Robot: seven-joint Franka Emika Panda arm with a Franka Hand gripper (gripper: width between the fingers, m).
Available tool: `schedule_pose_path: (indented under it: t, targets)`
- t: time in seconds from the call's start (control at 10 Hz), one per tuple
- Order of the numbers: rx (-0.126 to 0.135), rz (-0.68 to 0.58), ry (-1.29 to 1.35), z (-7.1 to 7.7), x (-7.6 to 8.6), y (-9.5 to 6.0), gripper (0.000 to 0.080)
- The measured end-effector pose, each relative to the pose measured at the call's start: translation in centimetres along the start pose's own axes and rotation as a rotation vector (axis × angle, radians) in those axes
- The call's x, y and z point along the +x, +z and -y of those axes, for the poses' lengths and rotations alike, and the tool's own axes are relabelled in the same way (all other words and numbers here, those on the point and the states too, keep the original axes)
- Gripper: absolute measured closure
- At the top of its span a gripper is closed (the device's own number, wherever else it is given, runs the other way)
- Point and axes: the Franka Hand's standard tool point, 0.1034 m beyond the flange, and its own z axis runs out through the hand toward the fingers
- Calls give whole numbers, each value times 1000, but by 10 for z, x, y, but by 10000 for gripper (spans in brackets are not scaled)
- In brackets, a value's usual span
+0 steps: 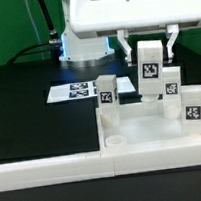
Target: Assemble square table
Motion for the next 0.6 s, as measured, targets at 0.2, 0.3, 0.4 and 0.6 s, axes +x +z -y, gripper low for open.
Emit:
schedule_pose_path:
  t: [0.2, 0.3, 0.4, 0.6]
  targets:
    - [1, -56, -32, -2, 3, 3, 512]
    - [-16, -56, -88, -22, 9, 4, 512]
    - [-28, -58, -99, -45, 20, 1, 512]
    - [-34, -75, -101, -50, 8, 13, 512]
